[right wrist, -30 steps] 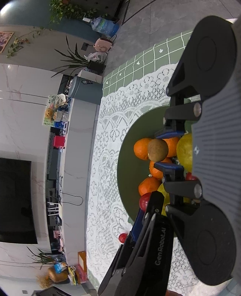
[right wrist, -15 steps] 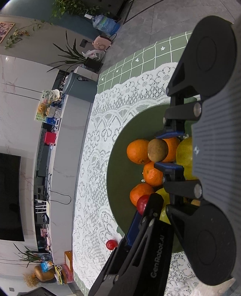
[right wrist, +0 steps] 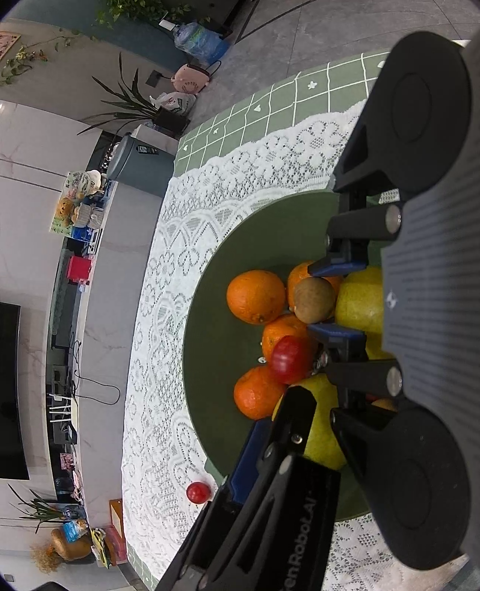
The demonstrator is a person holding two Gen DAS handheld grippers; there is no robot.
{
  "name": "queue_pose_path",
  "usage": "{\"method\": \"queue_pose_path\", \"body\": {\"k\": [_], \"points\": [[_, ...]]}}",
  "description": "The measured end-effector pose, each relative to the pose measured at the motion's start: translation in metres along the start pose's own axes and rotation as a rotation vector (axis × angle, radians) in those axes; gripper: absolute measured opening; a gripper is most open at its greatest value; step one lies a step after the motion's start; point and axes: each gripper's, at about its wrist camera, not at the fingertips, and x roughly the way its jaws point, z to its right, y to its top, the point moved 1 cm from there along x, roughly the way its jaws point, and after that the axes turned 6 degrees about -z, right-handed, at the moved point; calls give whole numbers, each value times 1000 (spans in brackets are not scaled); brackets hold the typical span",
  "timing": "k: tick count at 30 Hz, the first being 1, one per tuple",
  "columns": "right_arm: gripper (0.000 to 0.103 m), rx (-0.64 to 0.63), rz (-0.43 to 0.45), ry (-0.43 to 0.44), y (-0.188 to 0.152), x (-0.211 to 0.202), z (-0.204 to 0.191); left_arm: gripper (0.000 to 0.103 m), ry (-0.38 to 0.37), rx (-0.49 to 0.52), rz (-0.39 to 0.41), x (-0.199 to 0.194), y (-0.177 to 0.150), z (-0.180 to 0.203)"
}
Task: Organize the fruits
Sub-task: 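Open the left tool into the colander while the right tool releases the kiwi, then move both open tools back toward the last two red tomatoes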
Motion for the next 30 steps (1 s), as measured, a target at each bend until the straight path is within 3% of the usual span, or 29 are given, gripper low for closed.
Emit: {"method": "queue_pose_path", "body": {"k": [9, 13, 16, 20, 23, 30], "points": [[24, -7, -17, 2, 4, 2, 1, 36, 25, -26, -3, -2, 1, -5], [25, -8, -18, 3, 4, 0, 0, 51, 30, -31, -9, -3, 1, -4], [25, -15, -17, 0, 3, -3, -1, 52, 33, -34, -10, -4, 0, -4], [36, -15, -12, -7, 3, -7, -1, 53, 39, -31, 6, -10, -2, -4], [39, -8, -3, -7, 4, -12, 0, 59, 41, -26, 26, -17, -3, -1], [58, 17, 46, -28, 4, -33, -4, 66, 74, -6, 88, -37, -9, 2]]}}
